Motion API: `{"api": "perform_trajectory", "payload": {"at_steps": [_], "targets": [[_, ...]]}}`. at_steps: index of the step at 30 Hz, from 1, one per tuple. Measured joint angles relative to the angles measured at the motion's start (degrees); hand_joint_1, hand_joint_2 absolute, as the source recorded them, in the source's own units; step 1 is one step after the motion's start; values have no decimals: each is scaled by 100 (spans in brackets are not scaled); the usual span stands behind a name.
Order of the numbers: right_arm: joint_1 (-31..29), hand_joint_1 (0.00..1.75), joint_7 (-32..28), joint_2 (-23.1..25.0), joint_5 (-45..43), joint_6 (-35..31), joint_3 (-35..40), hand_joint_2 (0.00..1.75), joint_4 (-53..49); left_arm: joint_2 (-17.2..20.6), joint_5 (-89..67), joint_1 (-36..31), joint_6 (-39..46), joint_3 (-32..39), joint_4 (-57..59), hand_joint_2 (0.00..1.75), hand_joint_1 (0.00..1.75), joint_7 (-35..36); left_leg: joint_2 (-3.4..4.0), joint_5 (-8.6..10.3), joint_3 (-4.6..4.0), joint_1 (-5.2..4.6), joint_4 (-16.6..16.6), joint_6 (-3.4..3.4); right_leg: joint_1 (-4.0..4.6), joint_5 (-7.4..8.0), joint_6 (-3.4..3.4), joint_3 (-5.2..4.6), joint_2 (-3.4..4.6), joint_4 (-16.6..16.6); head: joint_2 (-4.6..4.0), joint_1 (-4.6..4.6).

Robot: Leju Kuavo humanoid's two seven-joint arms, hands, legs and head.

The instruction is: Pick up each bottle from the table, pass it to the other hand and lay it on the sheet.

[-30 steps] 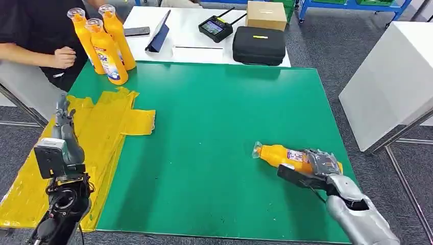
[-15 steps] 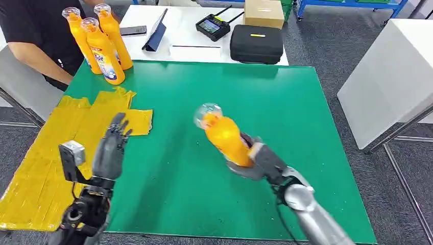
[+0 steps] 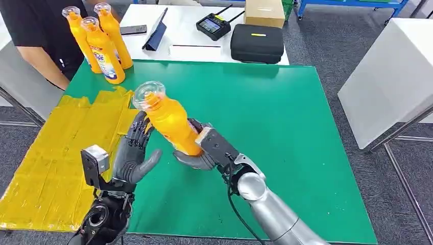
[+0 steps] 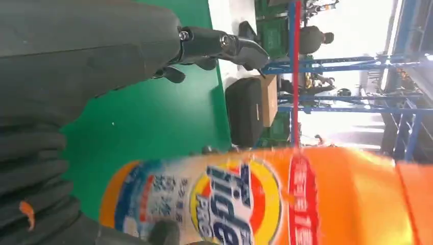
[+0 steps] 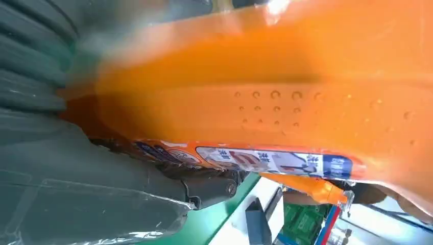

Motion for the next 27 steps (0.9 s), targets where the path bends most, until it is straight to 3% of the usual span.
{"api": "perform_trajectory", "payload": {"at_steps": [16, 26, 27], "targets": [[-426, 175, 343, 760, 374, 13, 306, 175, 987, -225, 44, -497, -15, -136, 17, 175, 0, 236, 0, 2, -4, 1, 0, -2, 1, 1, 0, -5, 0, 1, 0, -2], [-719, 175, 260, 1224, 717, 0, 682, 175, 2070, -249, 175, -279, -11, 256, 20, 175, 0, 459, 6, 2, -9, 2, 0, -3, 1, 0, -1, -20, 2, 1, 0, 0], [-745, 175, 264, 1239, 717, 0, 715, 175, 2120, -249, 181, -258, -13, 278, 20, 175, 171, 461, 6, 2, -10, 2, 0, -3, 1, 0, -1, -21, 2, 1, 0, 0]]}}
